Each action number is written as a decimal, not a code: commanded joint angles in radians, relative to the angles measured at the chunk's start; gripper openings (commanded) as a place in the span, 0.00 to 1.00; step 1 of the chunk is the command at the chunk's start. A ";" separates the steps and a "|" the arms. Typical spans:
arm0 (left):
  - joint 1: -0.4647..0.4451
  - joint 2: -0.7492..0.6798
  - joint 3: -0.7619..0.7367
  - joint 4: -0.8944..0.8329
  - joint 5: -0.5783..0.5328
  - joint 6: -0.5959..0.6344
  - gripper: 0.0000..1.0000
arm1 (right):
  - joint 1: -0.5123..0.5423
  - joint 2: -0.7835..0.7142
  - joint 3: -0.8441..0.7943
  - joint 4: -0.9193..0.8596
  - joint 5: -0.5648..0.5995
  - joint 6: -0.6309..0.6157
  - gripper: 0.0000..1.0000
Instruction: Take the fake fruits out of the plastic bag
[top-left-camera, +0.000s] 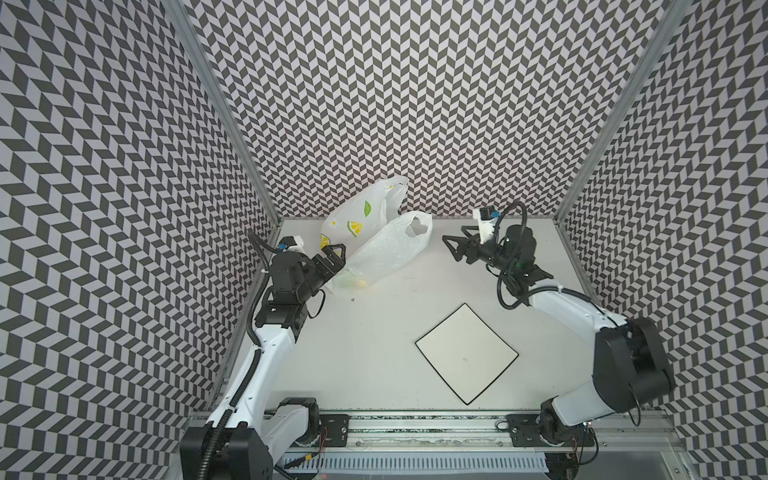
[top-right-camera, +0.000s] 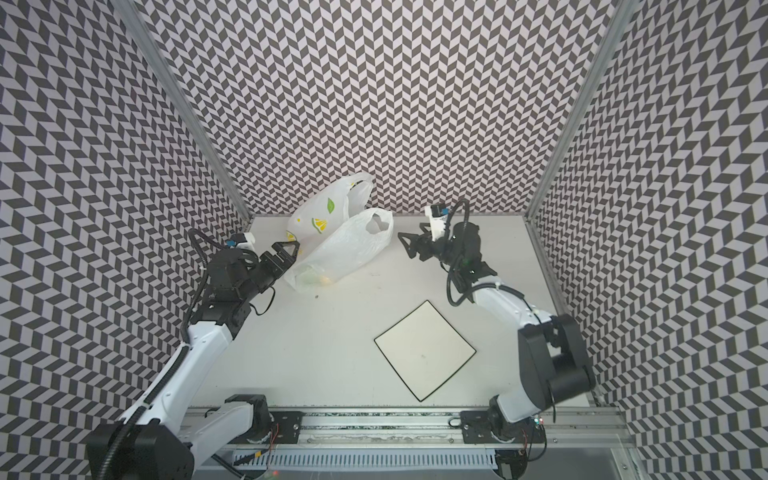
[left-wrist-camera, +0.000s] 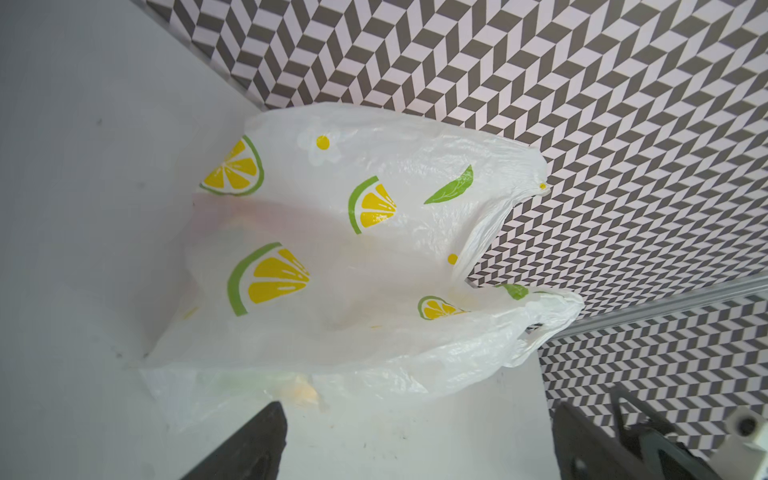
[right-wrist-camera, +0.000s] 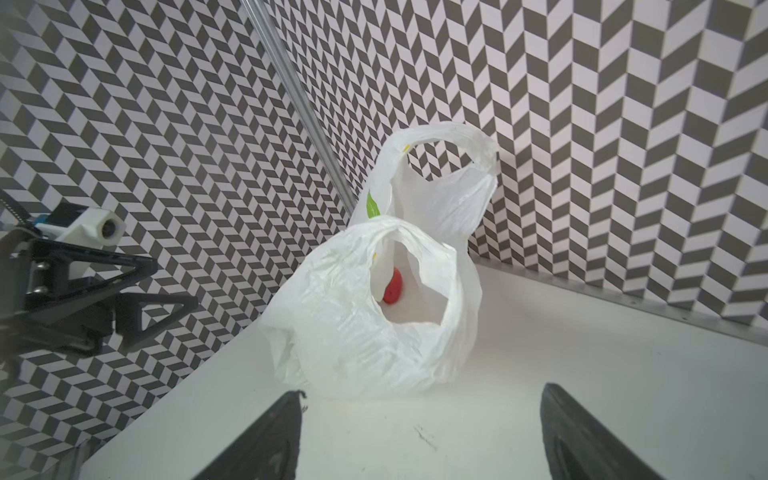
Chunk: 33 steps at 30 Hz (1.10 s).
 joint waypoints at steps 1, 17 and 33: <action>-0.027 -0.023 0.019 -0.051 0.043 -0.117 0.99 | 0.032 0.112 0.113 0.014 0.022 -0.046 0.86; -0.168 -0.023 0.062 -0.084 0.034 -0.249 0.96 | 0.077 0.369 0.253 0.222 0.068 0.164 0.28; -0.245 -0.023 0.188 -0.220 0.082 -0.485 0.96 | 0.213 0.069 -0.025 0.270 0.068 -0.004 0.00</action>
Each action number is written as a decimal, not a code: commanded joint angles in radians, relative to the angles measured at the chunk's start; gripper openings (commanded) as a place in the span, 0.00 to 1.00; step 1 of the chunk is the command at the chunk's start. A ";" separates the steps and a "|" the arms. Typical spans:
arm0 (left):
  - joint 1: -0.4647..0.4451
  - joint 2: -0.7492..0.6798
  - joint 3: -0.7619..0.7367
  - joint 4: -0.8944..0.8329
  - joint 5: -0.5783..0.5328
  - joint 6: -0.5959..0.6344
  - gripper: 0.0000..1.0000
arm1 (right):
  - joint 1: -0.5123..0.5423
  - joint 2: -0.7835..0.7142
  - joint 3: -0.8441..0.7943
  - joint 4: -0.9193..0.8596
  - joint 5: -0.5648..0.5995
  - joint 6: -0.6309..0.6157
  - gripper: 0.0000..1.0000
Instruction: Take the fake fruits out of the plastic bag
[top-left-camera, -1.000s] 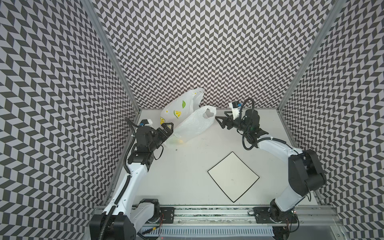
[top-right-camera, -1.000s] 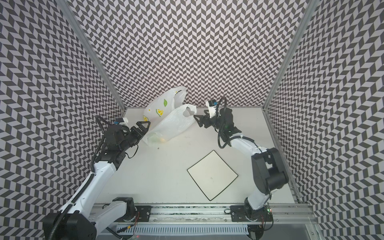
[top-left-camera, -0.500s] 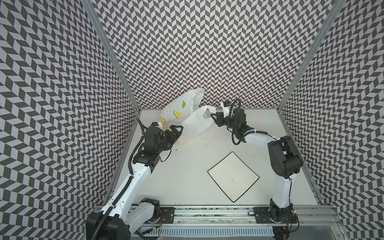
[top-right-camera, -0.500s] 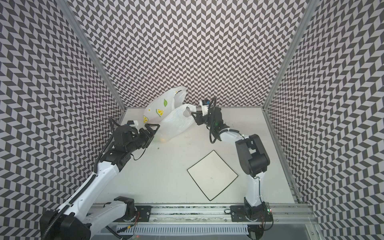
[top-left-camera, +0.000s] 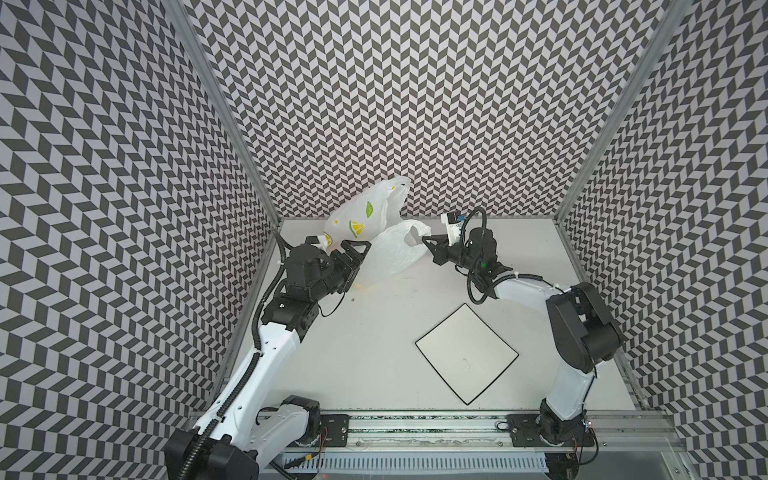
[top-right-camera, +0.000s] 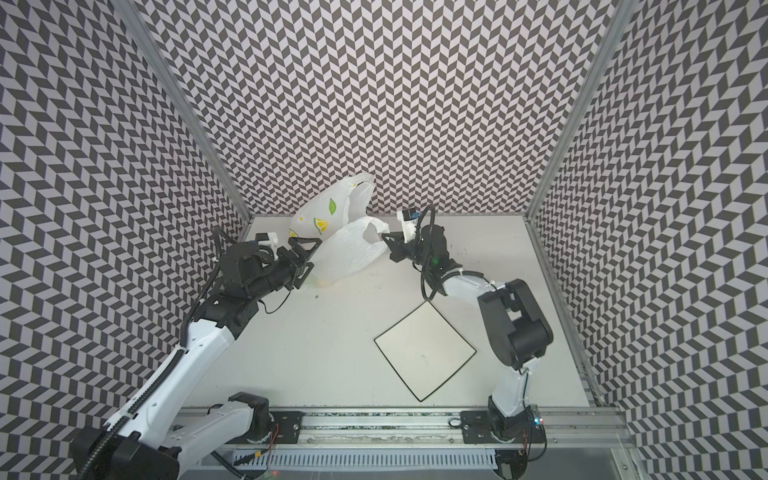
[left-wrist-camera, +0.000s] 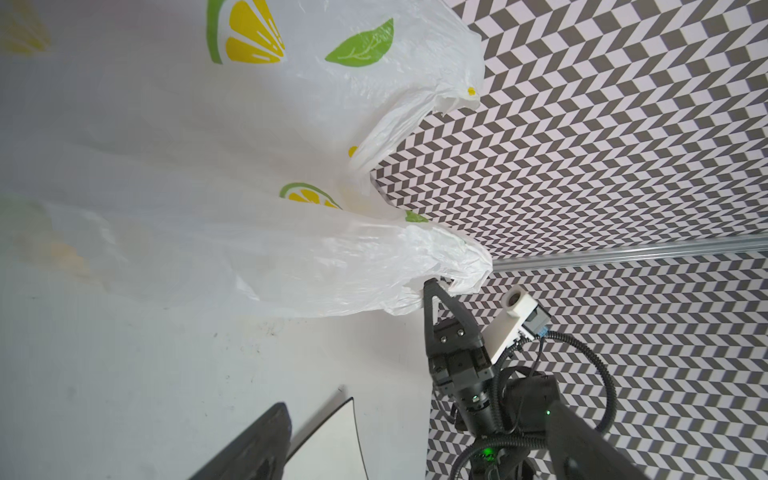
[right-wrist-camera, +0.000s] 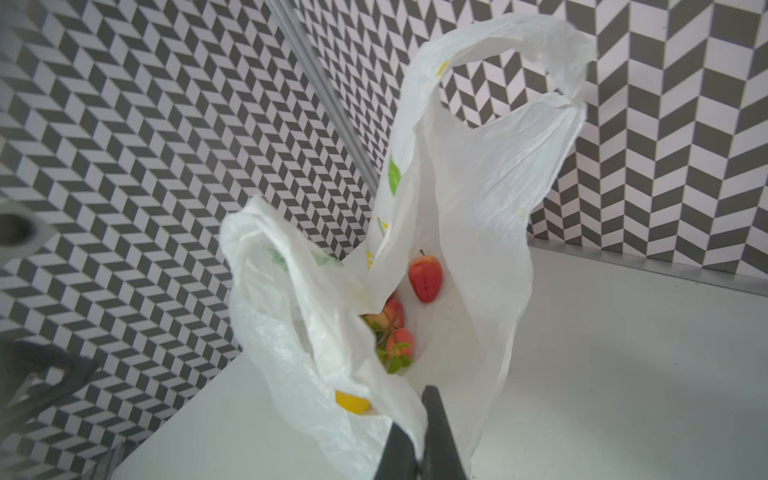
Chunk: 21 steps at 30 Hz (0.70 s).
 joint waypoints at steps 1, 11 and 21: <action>-0.032 -0.014 0.064 -0.148 -0.007 -0.160 0.96 | 0.100 -0.129 -0.062 0.087 0.047 -0.122 0.00; -0.040 -0.062 0.182 -0.550 -0.050 -0.263 0.96 | 0.440 -0.244 -0.124 0.003 0.277 -0.519 0.01; -0.039 -0.162 0.255 -0.749 -0.163 -0.260 0.99 | 0.537 -0.224 -0.125 -0.039 0.350 -0.655 0.01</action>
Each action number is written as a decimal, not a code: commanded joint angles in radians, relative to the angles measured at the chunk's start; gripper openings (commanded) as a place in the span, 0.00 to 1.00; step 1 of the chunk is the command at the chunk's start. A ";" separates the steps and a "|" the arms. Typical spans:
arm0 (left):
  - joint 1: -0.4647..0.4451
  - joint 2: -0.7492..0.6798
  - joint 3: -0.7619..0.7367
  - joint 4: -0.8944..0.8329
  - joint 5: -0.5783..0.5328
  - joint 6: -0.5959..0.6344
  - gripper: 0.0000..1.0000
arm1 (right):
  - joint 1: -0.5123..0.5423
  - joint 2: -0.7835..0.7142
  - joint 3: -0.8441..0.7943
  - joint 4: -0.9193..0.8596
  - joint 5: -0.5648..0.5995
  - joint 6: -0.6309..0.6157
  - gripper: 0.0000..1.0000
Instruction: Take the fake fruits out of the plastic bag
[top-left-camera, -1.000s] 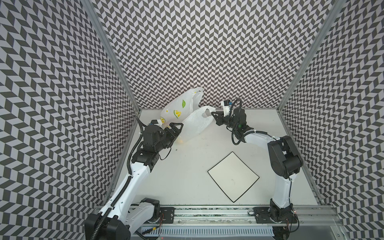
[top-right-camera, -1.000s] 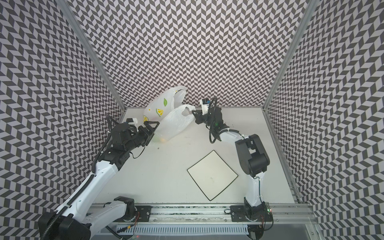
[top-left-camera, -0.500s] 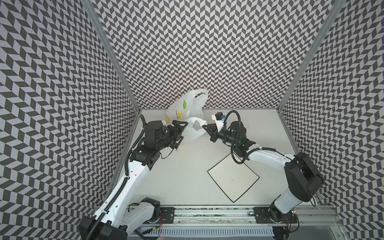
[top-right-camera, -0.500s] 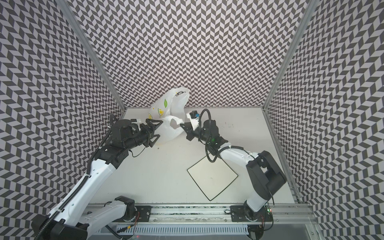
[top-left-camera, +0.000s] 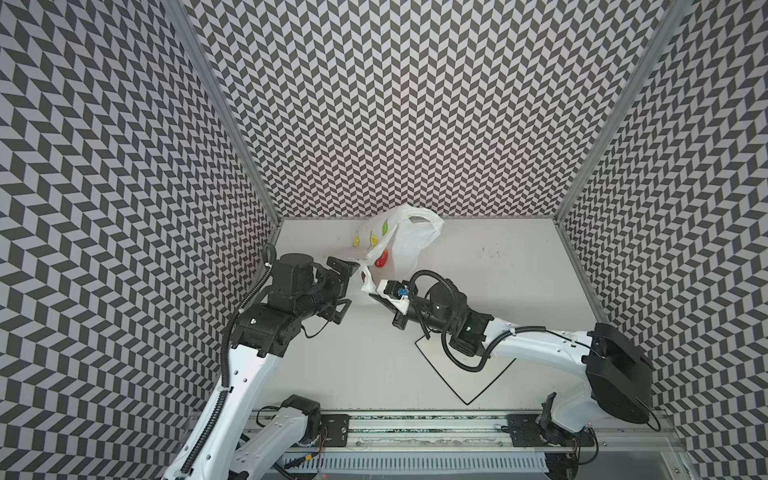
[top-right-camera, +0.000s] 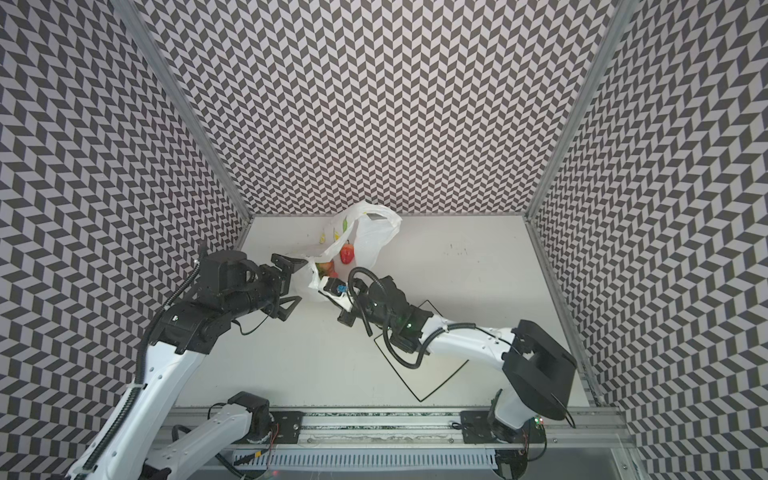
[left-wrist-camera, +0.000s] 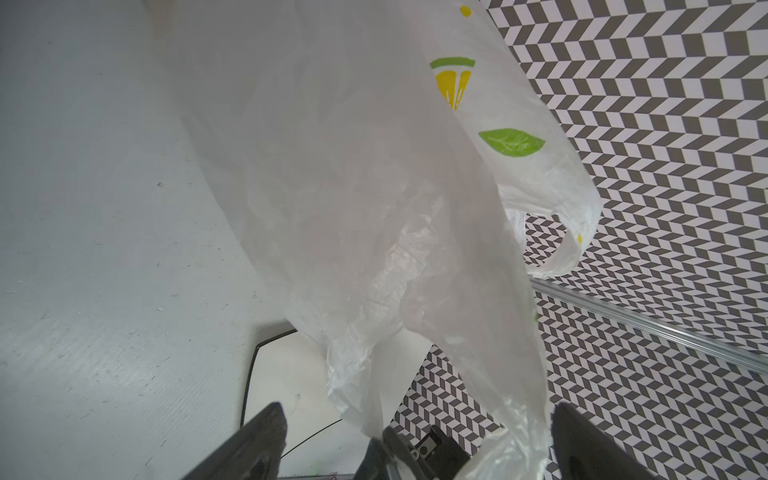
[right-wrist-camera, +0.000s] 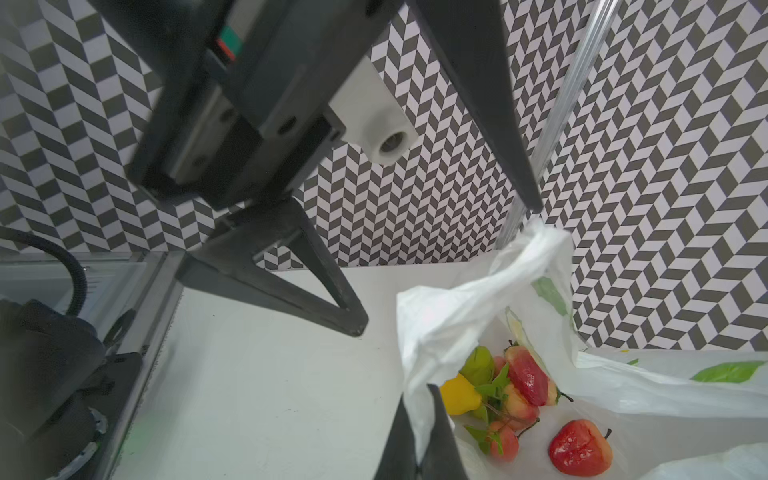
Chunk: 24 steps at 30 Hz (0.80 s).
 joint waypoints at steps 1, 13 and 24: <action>-0.002 -0.011 0.058 -0.118 -0.056 0.049 1.00 | 0.009 -0.001 -0.003 0.006 0.033 -0.080 0.01; -0.010 0.193 0.208 -0.221 -0.049 0.378 1.00 | 0.085 0.030 0.026 -0.014 0.012 -0.163 0.01; -0.021 0.186 0.143 -0.175 -0.088 0.501 0.11 | 0.095 -0.003 0.018 -0.021 0.111 0.013 0.33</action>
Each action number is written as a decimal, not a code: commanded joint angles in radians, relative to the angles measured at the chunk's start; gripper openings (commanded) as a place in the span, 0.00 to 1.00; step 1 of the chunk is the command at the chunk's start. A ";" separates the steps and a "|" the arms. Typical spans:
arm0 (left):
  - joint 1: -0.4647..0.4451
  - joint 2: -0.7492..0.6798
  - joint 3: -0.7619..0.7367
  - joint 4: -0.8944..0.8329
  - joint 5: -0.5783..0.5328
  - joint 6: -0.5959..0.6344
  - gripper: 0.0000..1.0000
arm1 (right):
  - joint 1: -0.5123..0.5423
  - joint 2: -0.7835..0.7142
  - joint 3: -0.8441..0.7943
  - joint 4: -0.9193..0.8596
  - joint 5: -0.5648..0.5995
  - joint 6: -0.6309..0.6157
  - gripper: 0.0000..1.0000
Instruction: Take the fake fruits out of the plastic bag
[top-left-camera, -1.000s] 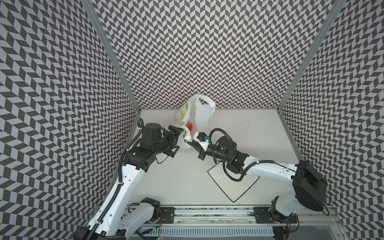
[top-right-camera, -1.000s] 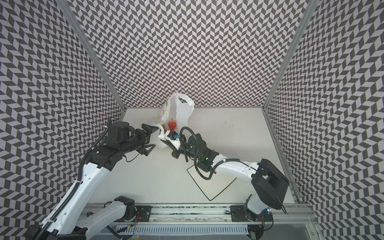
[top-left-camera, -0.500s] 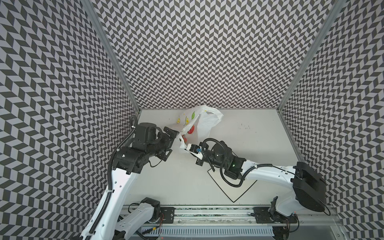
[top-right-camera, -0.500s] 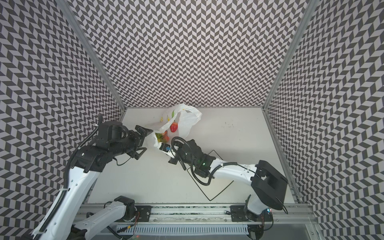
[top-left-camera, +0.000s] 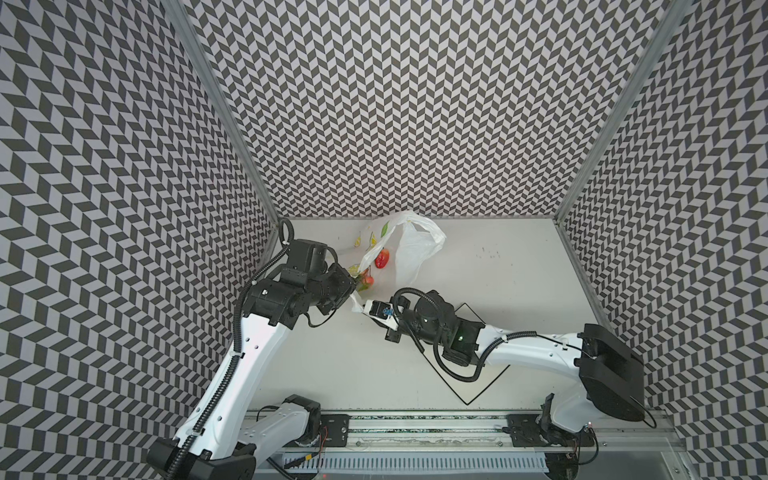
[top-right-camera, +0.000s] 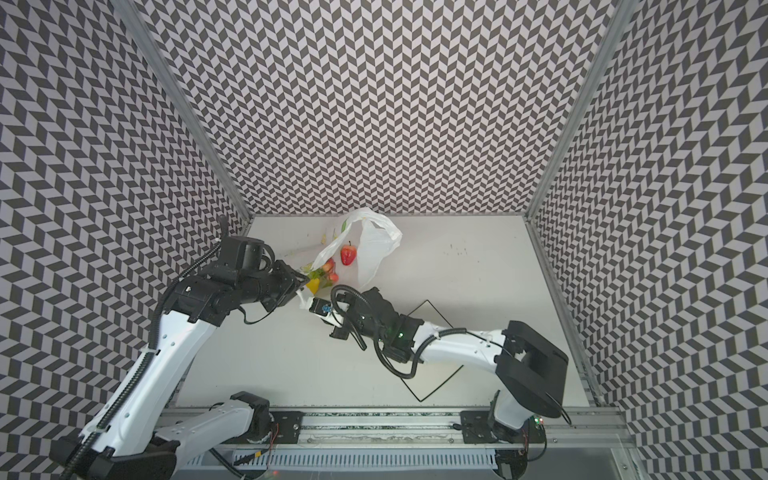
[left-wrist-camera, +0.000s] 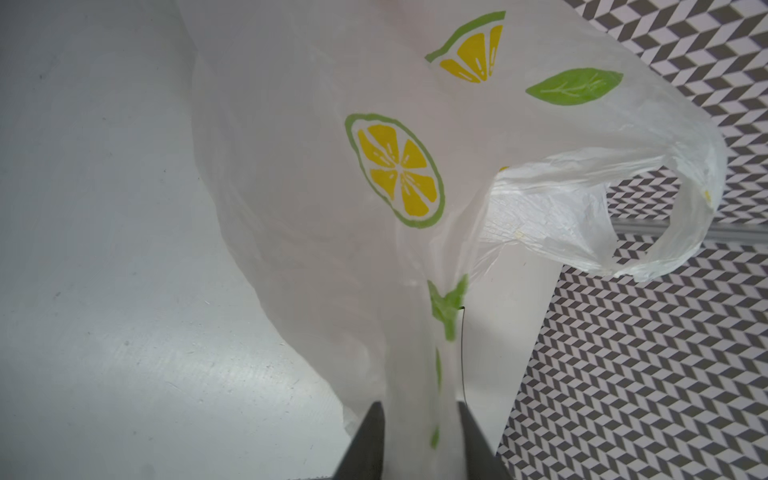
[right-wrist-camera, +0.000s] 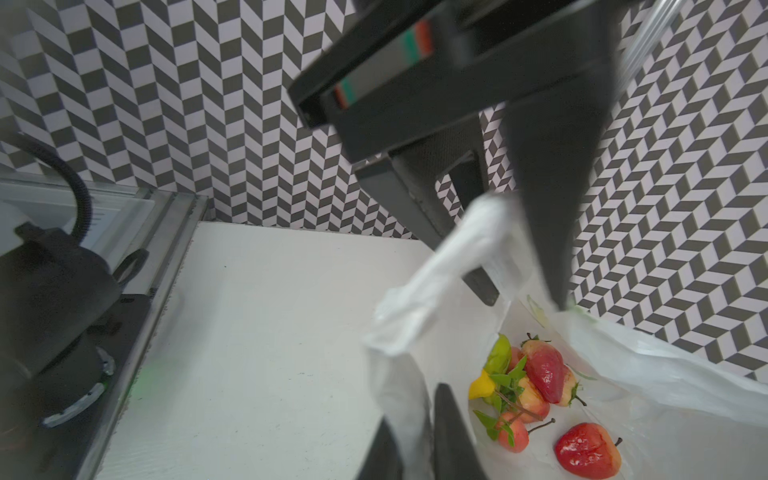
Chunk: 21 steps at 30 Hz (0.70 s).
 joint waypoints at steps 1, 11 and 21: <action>-0.003 0.005 0.016 -0.011 -0.052 0.083 0.03 | 0.005 -0.059 0.005 0.017 0.055 0.107 0.42; -0.003 -0.074 -0.059 0.137 -0.006 0.235 0.00 | -0.033 -0.471 -0.181 -0.367 0.345 0.776 0.67; -0.003 -0.151 -0.182 0.213 0.066 0.261 0.00 | -0.358 -0.451 -0.293 -0.295 0.187 1.461 0.78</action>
